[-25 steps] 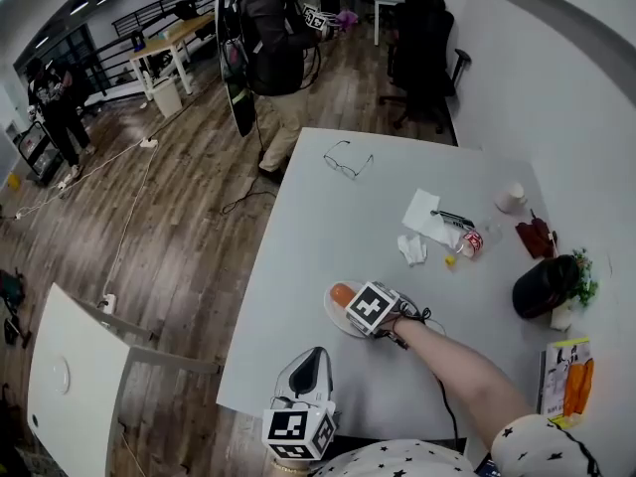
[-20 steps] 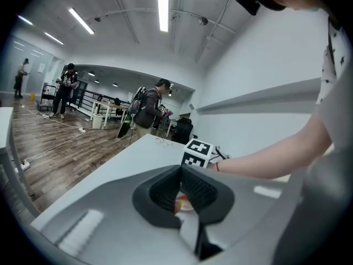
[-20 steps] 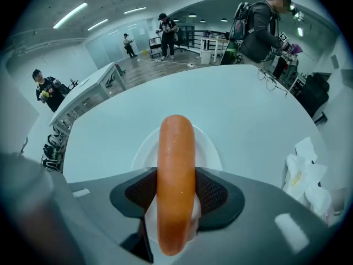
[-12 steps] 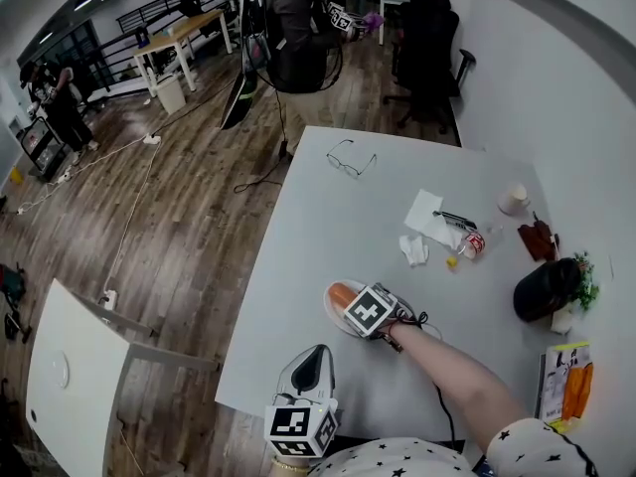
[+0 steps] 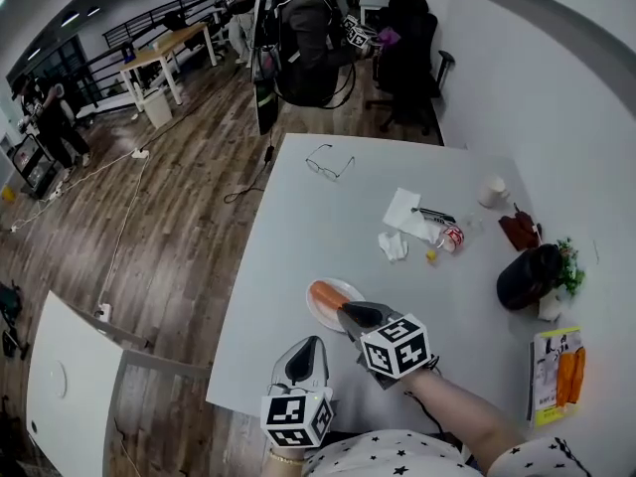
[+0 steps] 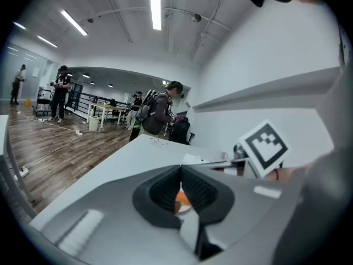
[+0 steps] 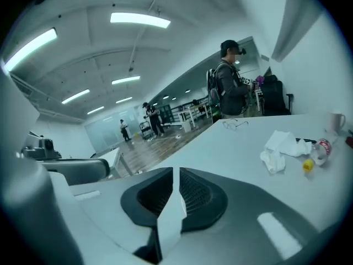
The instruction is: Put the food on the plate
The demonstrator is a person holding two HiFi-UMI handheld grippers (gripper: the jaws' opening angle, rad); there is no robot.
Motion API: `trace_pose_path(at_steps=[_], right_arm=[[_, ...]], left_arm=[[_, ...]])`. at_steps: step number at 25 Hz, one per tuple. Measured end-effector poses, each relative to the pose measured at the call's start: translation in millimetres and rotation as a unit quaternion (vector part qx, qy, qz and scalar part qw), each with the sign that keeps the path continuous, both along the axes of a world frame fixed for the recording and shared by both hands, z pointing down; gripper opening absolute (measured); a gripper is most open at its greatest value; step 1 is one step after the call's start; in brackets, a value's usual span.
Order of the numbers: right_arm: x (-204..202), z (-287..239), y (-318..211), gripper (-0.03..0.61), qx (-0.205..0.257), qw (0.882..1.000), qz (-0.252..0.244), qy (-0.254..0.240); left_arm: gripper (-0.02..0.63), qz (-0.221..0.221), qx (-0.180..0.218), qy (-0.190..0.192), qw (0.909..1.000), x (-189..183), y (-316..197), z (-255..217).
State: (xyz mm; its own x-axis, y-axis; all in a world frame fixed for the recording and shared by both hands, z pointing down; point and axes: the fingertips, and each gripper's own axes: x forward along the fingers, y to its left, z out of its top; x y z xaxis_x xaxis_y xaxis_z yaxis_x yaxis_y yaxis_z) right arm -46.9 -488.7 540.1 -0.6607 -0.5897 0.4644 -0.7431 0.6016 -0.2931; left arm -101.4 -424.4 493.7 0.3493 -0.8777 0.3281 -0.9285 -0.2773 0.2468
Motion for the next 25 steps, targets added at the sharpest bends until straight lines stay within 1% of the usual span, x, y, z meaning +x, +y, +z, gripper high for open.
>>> trace_pose_path(at_steps=[1,2,5,7,10,14,25], right_arm=[[5.7,-8.1,7.5,0.012,0.008,1.000,0.014,-0.011],[11.1,-15.0,15.3,0.000,0.017,0.999,0.026,-0.017],[24.4,-29.3,37.3,0.000,0.037,0.998,0.050,-0.020],[28.7,-36.7,46.9,0.000,0.044,0.997,0.055,-0.020],[29.9,-44.9,53.8,-0.001,0.046,0.997,0.050,-0.025],[30.5,-48.6,55.1,-0.002,0.050,0.998,0.046,-0.017],[20.2,-57.6,63.3,-0.002,0.048,0.998,0.032,-0.031]], left_arm=[[0.008,-0.002,-0.001,-0.002,1.0000,1.4,-0.2,-0.1],[0.008,-0.003,-0.003,-0.004,1.0000,3.1,-0.4,0.0],[0.008,-0.002,-0.004,-0.007,1.0000,9.3,0.5,-0.1],[0.008,0.000,-0.006,-0.010,0.9999,13.5,0.7,-0.1],[0.008,0.005,-0.010,-0.011,0.9999,20.8,0.0,0.5],[0.008,0.008,-0.009,-0.012,0.9998,27.8,-0.8,-1.9],[0.008,0.014,-0.005,-0.014,0.9998,31.0,3.9,-8.3]])
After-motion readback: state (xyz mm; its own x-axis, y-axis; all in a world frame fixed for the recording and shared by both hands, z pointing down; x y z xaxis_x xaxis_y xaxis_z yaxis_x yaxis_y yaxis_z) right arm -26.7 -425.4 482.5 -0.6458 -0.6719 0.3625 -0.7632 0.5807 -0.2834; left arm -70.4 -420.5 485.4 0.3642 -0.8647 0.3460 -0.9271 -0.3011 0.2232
